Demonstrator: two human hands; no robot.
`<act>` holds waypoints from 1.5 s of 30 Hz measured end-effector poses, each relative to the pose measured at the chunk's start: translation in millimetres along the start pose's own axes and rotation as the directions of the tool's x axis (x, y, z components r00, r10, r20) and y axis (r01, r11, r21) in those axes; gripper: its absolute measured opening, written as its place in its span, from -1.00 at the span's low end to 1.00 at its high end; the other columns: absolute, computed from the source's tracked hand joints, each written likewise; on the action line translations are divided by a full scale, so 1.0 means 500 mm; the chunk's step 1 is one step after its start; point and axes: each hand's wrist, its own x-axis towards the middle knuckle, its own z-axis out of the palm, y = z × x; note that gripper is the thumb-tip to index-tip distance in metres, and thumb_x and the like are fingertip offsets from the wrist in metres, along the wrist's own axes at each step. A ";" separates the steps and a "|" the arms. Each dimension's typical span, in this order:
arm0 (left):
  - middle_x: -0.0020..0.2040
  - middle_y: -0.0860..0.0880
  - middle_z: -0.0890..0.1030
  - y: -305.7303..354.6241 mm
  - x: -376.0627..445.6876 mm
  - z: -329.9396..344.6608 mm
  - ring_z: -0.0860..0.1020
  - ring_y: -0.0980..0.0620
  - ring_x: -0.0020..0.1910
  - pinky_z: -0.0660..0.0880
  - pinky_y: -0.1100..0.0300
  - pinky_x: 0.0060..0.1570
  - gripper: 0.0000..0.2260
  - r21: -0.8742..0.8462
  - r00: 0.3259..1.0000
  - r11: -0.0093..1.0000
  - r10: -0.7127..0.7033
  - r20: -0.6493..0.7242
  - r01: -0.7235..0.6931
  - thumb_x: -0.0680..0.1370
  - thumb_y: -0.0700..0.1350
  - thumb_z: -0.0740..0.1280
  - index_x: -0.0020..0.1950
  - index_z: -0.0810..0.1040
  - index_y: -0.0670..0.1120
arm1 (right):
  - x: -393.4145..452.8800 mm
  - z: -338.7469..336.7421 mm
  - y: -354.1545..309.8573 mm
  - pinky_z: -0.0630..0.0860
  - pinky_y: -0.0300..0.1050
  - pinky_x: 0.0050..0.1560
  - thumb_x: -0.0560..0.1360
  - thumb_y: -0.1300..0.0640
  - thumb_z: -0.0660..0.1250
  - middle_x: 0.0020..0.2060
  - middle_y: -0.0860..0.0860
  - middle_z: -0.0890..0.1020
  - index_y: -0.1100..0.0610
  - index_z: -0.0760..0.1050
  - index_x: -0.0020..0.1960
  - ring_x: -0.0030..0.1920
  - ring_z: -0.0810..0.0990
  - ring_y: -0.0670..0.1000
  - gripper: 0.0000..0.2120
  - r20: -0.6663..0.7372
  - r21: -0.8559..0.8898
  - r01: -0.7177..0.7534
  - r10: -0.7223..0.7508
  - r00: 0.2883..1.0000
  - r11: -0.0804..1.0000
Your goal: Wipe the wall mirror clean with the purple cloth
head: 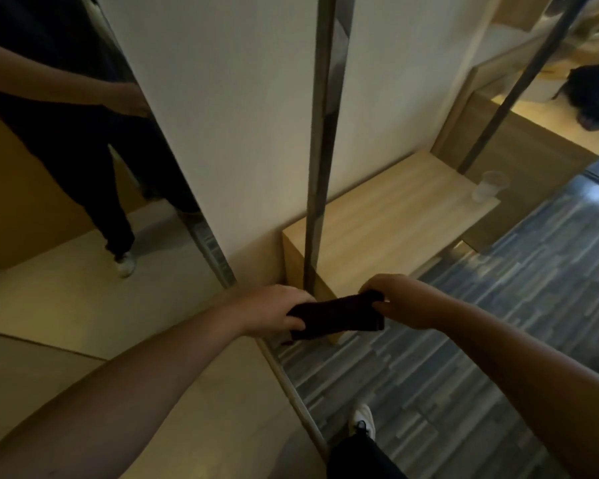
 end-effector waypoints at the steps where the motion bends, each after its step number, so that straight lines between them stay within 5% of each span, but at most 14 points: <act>1: 0.16 0.10 0.55 0.009 0.033 0.010 0.50 0.13 0.12 0.47 0.12 0.12 -0.74 -0.013 1.000 1.000 -0.020 0.013 0.020 0.61 -0.07 0.35 0.30 0.54 0.04 | 0.013 0.002 0.044 0.39 -0.25 0.07 0.59 0.17 0.27 0.08 -0.07 0.55 0.03 0.50 0.29 0.10 0.53 -0.06 -0.72 0.022 -0.012 -0.004 0.004 1.000 1.000; 8: -0.01 0.10 0.45 0.001 0.242 0.095 0.46 0.10 -0.02 0.39 0.15 -0.13 -0.87 0.005 0.983 0.986 -0.168 -0.070 0.169 0.63 -0.07 0.28 0.16 0.53 0.04 | 0.121 0.033 0.253 0.55 -0.17 -0.06 0.55 0.12 0.31 -0.12 -0.11 0.57 0.00 0.53 0.13 -0.11 0.57 -0.07 -0.84 0.138 0.010 -0.041 0.040 0.990 0.999; 18: 0.01 0.04 0.49 -0.161 0.538 0.203 0.47 0.05 -0.03 0.48 0.15 -0.08 -0.94 0.010 0.954 0.977 -0.206 -0.216 0.213 0.60 -0.13 0.31 0.01 0.45 0.02 | 0.391 0.089 0.440 0.61 0.03 -0.03 0.57 0.13 0.31 -0.08 0.03 0.58 0.11 0.51 0.10 -0.14 0.58 0.03 -0.88 0.026 -0.021 -0.114 0.115 0.993 0.993; 20: -0.01 0.01 0.52 -0.183 0.588 0.212 0.48 0.03 -0.06 0.47 0.14 -0.14 -0.94 -0.004 0.946 0.975 -0.218 -0.240 0.223 0.62 -0.16 0.27 0.03 0.45 -0.01 | 0.429 0.103 0.474 0.62 0.02 -0.05 0.58 0.12 0.30 -0.13 0.00 0.56 0.11 0.49 0.09 -0.18 0.57 0.01 -0.88 -0.040 -0.050 -0.142 0.140 0.989 0.989; 23: -0.04 -0.09 0.59 -0.212 0.651 0.237 0.56 -0.07 -0.07 0.54 0.07 -0.15 -0.89 0.125 0.919 0.968 -0.159 -0.362 0.216 0.61 -0.24 0.29 0.13 0.52 -0.15 | 0.471 0.146 0.524 0.56 -0.01 0.06 0.57 0.17 0.29 -0.07 -0.01 0.56 0.12 0.46 0.09 -0.12 0.55 0.01 -0.89 -0.322 -0.159 -0.139 0.082 0.943 0.978; 26: 0.06 -0.21 0.65 -0.244 0.687 0.281 0.62 -0.20 0.07 0.60 -0.01 0.04 -0.78 0.263 0.882 0.939 -0.079 -0.465 0.223 0.46 -0.30 0.44 0.10 0.57 -0.24 | 0.488 0.203 0.554 0.50 0.05 0.18 0.52 0.24 0.33 0.01 0.07 0.56 0.14 0.46 0.11 0.00 0.56 0.09 -0.82 -0.452 -0.333 -0.152 -0.016 0.892 0.931; 28: 0.32 -0.19 0.55 -0.254 0.689 0.323 0.49 -0.18 0.34 0.45 -0.03 0.31 -0.64 0.254 0.921 0.941 -0.121 -0.369 0.225 0.47 -0.29 0.43 0.26 0.54 -0.20 | 0.486 0.246 0.566 0.45 0.05 0.26 0.50 0.23 0.36 0.10 0.08 0.54 0.12 0.44 0.17 0.09 0.53 0.10 -0.74 -0.346 -0.400 -0.100 -0.049 0.937 0.911; 30: 0.58 -0.13 0.20 -0.258 0.671 0.379 0.16 -0.14 0.56 0.15 -0.04 0.52 -0.50 0.261 0.968 0.935 -0.207 -0.144 0.238 0.62 -0.23 0.29 0.55 0.26 -0.12 | 0.470 0.299 0.573 0.31 0.06 0.43 0.53 0.15 0.33 0.31 0.08 0.45 0.11 0.36 0.35 0.31 0.42 0.12 -0.60 -0.136 -0.403 -0.001 -0.058 0.989 0.915; 32: 0.63 -0.08 -0.15 -0.262 0.649 0.420 -0.12 -0.11 0.60 -0.07 -0.10 0.57 -0.42 0.320 0.950 0.903 -0.310 0.028 0.286 0.71 0.00 0.12 0.63 -0.09 -0.07 | 0.446 0.349 0.576 0.01 0.14 0.57 0.64 -0.05 0.14 0.56 0.08 0.14 0.11 0.08 0.57 0.56 0.11 0.15 -0.43 0.017 -0.388 0.016 -0.010 1.000 0.921; 34: 0.60 -0.06 -0.29 -0.261 0.635 0.441 -0.25 -0.10 0.58 -0.14 -0.15 0.56 -0.35 0.368 0.932 0.877 -0.355 0.067 0.308 0.70 0.21 -0.01 0.61 -0.24 -0.06 | 0.427 0.386 0.574 -0.24 0.21 0.55 0.65 -0.23 -0.12 0.56 0.05 -0.23 0.09 -0.21 0.59 0.59 -0.21 0.12 -0.34 0.074 -0.381 -0.039 0.073 0.995 0.924; 40: 0.60 -0.07 -0.31 -0.246 0.637 0.424 -0.25 -0.11 0.58 -0.15 -0.20 0.54 -0.35 0.393 0.921 0.866 -0.375 0.101 0.309 0.69 0.25 -0.07 0.62 -0.25 -0.06 | 0.428 0.386 0.553 -0.33 0.25 0.51 0.59 -0.36 -0.18 0.49 0.08 -0.39 0.09 -0.37 0.55 0.54 -0.35 0.10 -0.23 0.141 -0.358 -0.111 0.171 0.975 0.927; 43: 0.62 -0.07 -0.19 -0.230 0.631 0.393 -0.16 -0.11 0.60 -0.10 -0.19 0.55 -0.40 0.372 0.912 0.865 -0.398 0.103 0.336 0.71 0.17 0.01 0.63 -0.14 -0.07 | 0.419 0.351 0.537 -0.23 0.25 0.54 0.62 -0.30 -0.11 0.57 0.09 -0.25 0.09 -0.26 0.59 0.57 -0.26 0.13 -0.27 0.130 -0.323 -0.112 0.162 0.978 0.940; 45: 0.62 -0.10 0.03 -0.211 0.614 0.374 0.03 -0.12 0.59 0.04 -0.15 0.54 -0.47 0.304 0.914 0.875 -0.405 0.032 0.377 0.71 0.07 0.08 0.63 0.04 -0.08 | 0.412 0.327 0.511 0.03 0.18 0.56 0.65 -0.20 0.00 0.59 0.09 0.03 0.08 -0.06 0.61 0.58 0.05 0.14 -0.36 0.045 -0.174 -0.140 0.150 0.988 0.975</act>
